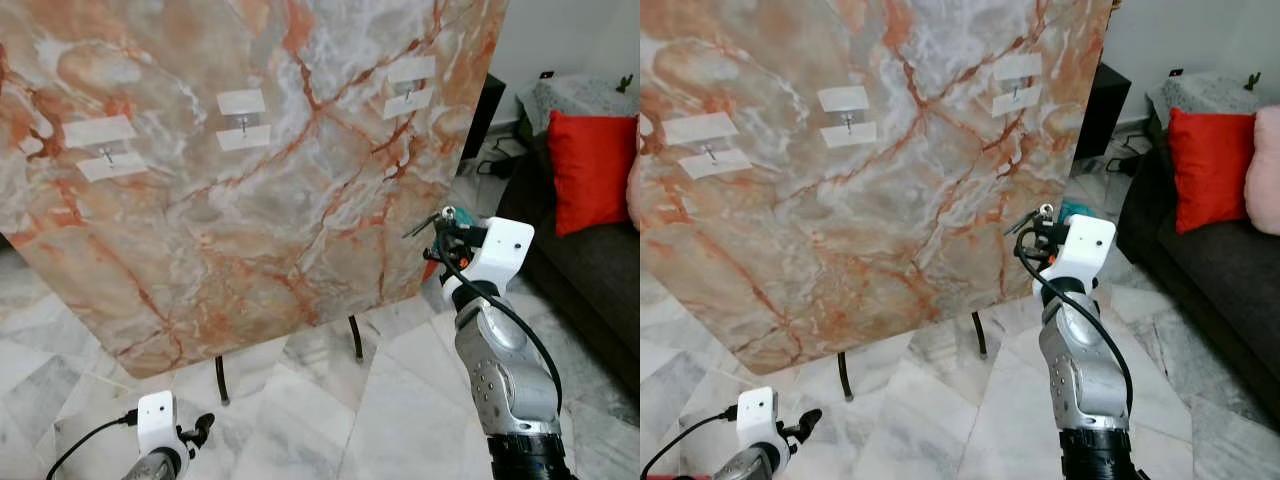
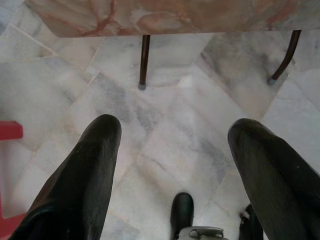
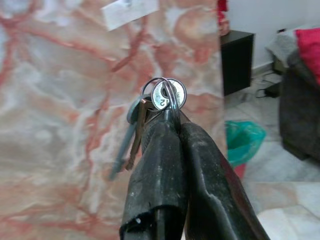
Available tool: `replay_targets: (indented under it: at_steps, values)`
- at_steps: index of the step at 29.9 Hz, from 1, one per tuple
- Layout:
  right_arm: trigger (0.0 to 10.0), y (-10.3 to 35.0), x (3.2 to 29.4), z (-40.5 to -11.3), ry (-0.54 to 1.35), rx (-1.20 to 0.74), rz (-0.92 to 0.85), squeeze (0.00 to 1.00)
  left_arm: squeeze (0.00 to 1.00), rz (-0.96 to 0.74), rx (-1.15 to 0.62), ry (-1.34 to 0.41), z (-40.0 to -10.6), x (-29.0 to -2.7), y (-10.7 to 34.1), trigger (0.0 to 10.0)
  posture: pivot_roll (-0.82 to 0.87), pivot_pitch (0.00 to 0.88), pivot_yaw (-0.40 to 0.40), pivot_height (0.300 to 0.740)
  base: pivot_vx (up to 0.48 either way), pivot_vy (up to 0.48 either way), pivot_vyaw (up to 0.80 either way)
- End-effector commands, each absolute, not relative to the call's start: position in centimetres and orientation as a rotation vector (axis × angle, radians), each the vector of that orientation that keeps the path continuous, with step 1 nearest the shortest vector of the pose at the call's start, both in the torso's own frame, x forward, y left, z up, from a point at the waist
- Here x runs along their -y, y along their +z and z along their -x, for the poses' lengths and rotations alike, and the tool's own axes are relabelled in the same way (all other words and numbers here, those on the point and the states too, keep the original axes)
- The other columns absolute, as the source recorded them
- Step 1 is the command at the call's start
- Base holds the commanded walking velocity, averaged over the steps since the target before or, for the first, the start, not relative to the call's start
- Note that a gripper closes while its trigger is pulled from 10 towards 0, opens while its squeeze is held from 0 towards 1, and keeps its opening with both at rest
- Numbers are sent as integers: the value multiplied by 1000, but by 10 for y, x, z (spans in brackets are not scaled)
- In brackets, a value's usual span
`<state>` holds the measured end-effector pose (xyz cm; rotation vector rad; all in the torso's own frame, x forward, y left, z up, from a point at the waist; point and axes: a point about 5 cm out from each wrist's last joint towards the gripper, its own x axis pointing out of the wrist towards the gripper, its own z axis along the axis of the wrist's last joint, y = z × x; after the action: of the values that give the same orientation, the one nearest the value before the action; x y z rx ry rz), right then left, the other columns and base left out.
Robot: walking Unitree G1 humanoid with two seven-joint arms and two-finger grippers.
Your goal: Hang keys on a hook
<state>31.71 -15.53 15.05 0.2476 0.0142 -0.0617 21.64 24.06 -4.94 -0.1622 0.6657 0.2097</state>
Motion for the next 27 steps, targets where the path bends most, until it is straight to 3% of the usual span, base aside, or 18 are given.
replay_targets:
  at_steps: [1, 18, 27]
  values:
    - [10000, 154, 160, -319, -96, 0, -238, 0, 0, 169, -660, 209, -216, -240, -50, 10000, 35, 56, 5, 740, 0, 0, 0]
    - [10000, 165, 163, -321, -126, 91, -240, 0, 0, 161, -651, 197, -217, -239, -49, 10000, 34, 39, 5, 740, 0, 0, 0]
    - [10000, 167, 157, -319, -60, 115, -367, 0, 0, 165, -654, 201, -215, -238, -50, 10000, 32, 51, 4, 740, 0, 0, 0]
